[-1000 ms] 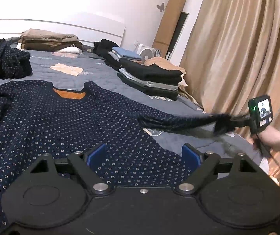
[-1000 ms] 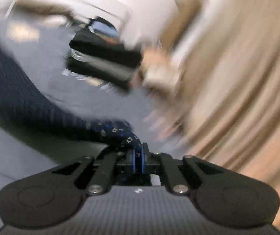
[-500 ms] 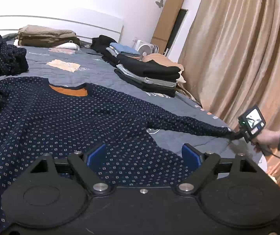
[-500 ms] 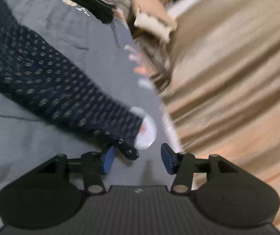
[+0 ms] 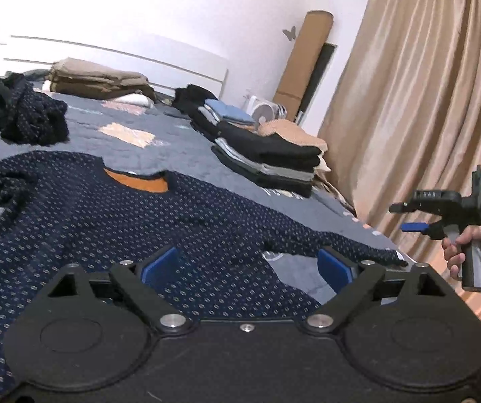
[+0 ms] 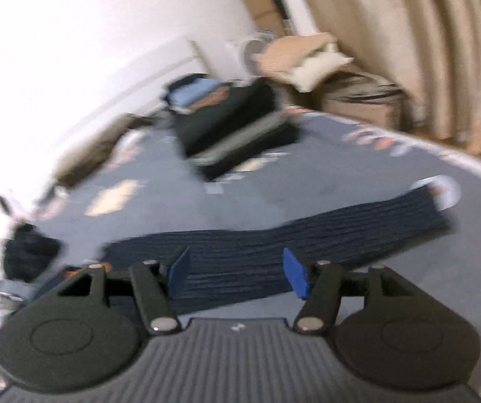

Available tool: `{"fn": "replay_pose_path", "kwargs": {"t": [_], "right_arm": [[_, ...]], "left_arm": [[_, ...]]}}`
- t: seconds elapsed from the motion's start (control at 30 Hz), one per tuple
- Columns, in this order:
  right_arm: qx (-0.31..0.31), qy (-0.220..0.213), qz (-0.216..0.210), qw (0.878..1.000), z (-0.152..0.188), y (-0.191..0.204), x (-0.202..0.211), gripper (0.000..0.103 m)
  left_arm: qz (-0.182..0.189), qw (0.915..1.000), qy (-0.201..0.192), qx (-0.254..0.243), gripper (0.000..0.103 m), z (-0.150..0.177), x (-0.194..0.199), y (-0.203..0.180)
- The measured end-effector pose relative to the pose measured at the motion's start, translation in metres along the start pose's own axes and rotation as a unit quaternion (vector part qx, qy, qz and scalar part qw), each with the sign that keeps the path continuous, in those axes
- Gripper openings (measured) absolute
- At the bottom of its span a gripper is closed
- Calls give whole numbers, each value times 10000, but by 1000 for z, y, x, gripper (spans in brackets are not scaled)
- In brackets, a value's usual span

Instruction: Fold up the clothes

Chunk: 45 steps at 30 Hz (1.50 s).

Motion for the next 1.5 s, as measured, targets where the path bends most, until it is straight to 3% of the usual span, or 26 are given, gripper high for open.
{"fn": "replay_pose_path", "kwargs": {"t": [0.1,0.27,0.47,0.63,0.83,1.0,1.13,1.2,1.37,1.4,1.43,1.47,1.5], "right_arm": [[-188,134,-700,9973,25,52,-6,64],[-151,347,-1246,9915,69,99,-24,68],[199,835,-1367,9869,122,118,-54,69],[447,1029,-1556,9814,150,144,-54,69],[800,1122,-1764,9746,170,174,-52,69],[915,1300,-1974,9673,186,193,-59,70],[1225,1381,-2029,9617,200,199,-63,71],[1241,1452,-1987,9613,206,200,-67,71],[1289,1597,-1922,9597,217,200,-74,71],[1324,1599,-1913,9593,218,200,-74,71],[1359,1601,-1903,9590,220,200,-74,71],[1388,1604,-1895,9587,221,200,-74,71],[1392,1609,-1892,9586,222,200,-74,72]], "left_arm": [[-211,9997,-99,62,92,-7,6,15],[-646,9977,-169,121,94,-14,16,46],[-1427,9897,-65,88,95,-7,35,101],[-2242,9745,-34,16,95,-8,65,156],[-3298,9349,613,-1161,95,-5,103,229],[-3886,8846,1250,-2255,94,-7,148,299],[-4006,8425,1990,-3002,81,0,173,345],[-3925,8250,2302,-3351,79,5,176,358],[-3678,8022,2737,-3826,77,20,169,376],[-3605,7969,2888,-3892,73,25,166,381],[-3567,7942,3064,-3847,49,30,166,388],[-3537,7919,3246,-3773,12,35,166,395],[-3552,7989,3279,-3579,9,35,168,403]]}}
Point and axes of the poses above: each gripper's, at about its wrist camera, not at the fingertips, and x roughly against the way its jaws point, y to its left, z to its underside, the point moved 9 cm from there along -x, roughly the way its jaws point, and after that the axes turned 8 degrees about -x, right-handed, at the moved point
